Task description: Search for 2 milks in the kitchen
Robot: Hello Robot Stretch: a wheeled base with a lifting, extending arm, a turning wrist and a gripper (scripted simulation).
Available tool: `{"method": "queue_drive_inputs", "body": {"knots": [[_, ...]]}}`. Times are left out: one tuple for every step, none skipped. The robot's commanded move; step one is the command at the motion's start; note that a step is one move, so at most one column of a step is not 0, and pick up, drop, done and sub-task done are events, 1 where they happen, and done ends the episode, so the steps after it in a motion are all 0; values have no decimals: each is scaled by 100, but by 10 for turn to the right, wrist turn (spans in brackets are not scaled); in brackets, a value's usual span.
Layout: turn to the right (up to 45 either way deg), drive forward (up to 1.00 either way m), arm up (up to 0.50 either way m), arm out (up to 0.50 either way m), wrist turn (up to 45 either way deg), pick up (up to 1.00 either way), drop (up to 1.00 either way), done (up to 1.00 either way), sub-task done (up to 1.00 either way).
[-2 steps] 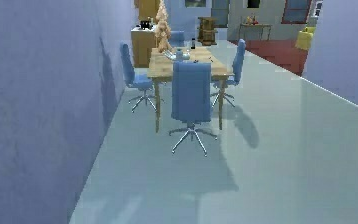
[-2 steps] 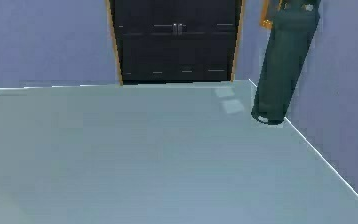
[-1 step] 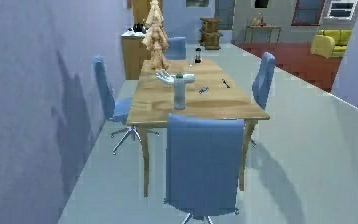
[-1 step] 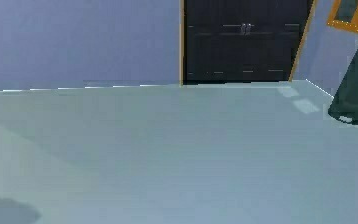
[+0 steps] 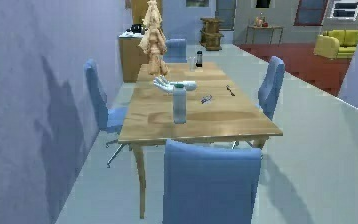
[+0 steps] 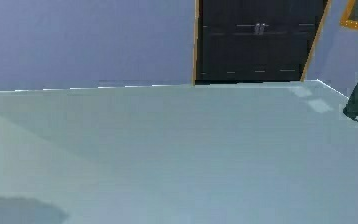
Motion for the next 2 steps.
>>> {"method": "queue_drive_inputs", "body": {"knots": [[0, 0, 0, 0, 0, 0, 0, 0, 100], [450, 0, 0, 0, 0, 0, 0, 0, 0]]}}
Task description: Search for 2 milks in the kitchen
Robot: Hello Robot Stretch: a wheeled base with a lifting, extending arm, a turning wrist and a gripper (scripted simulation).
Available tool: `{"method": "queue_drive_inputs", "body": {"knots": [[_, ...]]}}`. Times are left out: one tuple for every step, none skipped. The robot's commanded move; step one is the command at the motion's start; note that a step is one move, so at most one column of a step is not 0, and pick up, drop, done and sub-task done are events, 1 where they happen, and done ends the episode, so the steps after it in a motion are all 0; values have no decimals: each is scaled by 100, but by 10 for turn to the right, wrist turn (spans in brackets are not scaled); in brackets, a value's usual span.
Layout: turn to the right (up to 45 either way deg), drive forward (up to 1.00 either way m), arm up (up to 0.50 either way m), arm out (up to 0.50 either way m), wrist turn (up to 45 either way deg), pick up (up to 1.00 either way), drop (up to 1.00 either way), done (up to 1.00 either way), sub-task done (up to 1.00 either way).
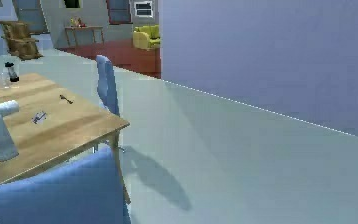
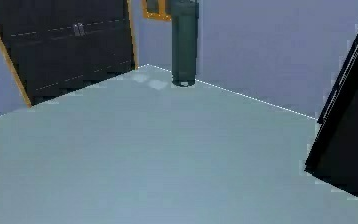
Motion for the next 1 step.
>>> {"method": "queue_drive_inputs", "body": {"knots": [[330, 0, 0, 0, 0, 0, 0, 0, 0]]}}
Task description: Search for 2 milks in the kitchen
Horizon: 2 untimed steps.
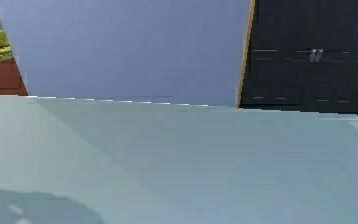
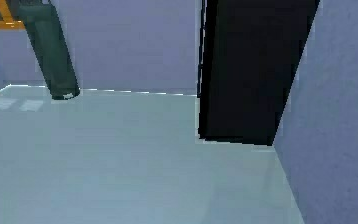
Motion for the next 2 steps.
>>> {"method": "queue_drive_inputs", "body": {"knots": [[0, 60, 0, 0, 0, 0, 0, 0, 0], [-420, 0, 0, 0, 0, 0, 0, 0, 0]]}}
